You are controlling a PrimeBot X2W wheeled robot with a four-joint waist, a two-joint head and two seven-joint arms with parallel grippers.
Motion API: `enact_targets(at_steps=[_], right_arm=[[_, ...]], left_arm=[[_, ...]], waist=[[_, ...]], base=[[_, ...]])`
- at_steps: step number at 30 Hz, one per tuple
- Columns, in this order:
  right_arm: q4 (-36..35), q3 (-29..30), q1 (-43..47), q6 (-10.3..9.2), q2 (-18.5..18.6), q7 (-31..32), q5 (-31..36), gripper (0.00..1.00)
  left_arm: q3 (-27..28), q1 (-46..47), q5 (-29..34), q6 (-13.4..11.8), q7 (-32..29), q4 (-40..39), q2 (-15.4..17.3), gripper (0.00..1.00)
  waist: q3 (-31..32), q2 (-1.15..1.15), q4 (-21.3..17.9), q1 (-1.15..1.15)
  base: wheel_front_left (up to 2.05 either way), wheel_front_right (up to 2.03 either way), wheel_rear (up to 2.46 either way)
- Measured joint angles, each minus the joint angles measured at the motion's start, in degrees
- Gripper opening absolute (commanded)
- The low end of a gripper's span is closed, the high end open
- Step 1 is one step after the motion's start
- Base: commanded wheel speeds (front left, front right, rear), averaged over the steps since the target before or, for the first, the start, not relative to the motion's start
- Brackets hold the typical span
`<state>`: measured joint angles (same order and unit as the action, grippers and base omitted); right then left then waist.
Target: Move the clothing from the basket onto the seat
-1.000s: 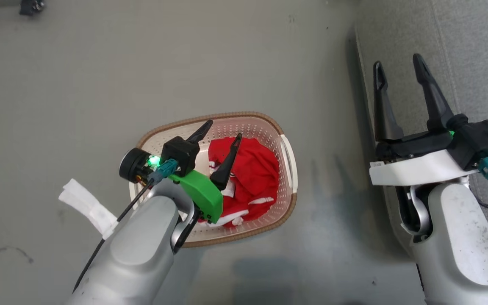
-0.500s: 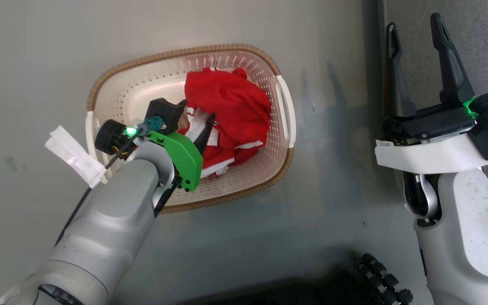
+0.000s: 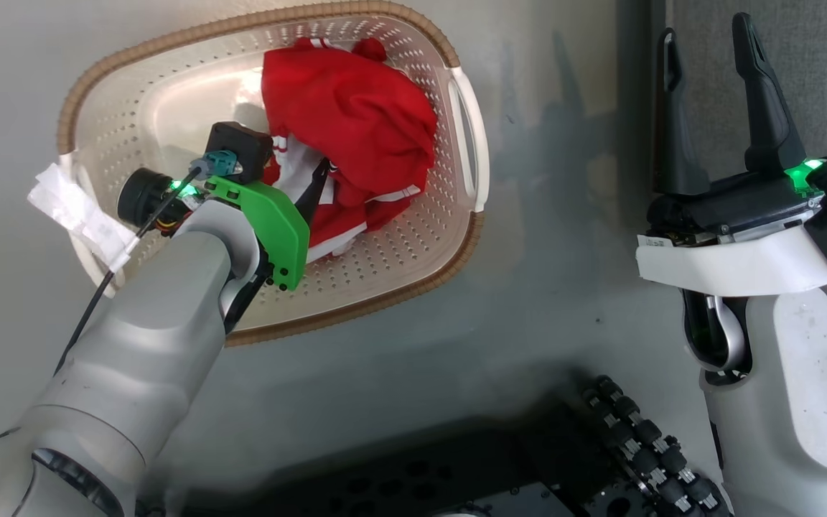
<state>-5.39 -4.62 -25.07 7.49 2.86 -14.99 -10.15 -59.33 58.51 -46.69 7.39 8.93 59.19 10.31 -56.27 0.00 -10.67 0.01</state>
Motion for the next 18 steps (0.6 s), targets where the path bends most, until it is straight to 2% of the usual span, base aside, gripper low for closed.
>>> enact_targets(at_steps=[10, 11, 12, 13, 18], right_arm=[[-0.4, -0.9, -0.1, 0.0, 0.0, 0.0, -1.5, 1.0], [-0.4, -0.9, -0.1, 0.0, 0.0, 0.0, -1.6, 1.0], [-0.3, -1.0, -0.1, 0.0, 0.0, 0.0, -1.8, 1.0], [-0.3, -1.0, -0.1, 0.0, 0.0, 0.0, -1.9, 1.0], [0.1, -0.5, -0.1, 0.0, 0.0, 0.0, -1.9, 1.0]], left_arm=[[-4.7, 3.5, -5.4, 0.0, -2.0, -0.1, 1.7, 1.0], [-5.1, 3.8, -5.9, 0.0, -1.9, -0.2, 1.8, 0.96], [-5.6, 4.2, -6.3, 0.0, -1.8, -0.3, 1.9, 0.35], [-6.1, 4.5, -6.4, 0.0, -1.1, -0.4, 2.0, 0.0], [-7.9, 5.5, -7.1, 0.0, 1.8, 0.2, 2.1, 0.0]], waist=[[-3.0, 0.0, -2.2, 0.0], [-3.2, 0.0, -2.4, 0.0], [-3.4, 0.0, -2.5, -0.01], [-3.5, 0.0, -2.6, 0.0], [-3.3, 0.0, -2.4, 0.0]], base=[[0.0, 0.0, 0.0], [0.0, 0.0, 0.0], [0.0, 0.0, 0.0], [0.0, 0.0, 0.0], [0.0, 0.0, 0.0]])
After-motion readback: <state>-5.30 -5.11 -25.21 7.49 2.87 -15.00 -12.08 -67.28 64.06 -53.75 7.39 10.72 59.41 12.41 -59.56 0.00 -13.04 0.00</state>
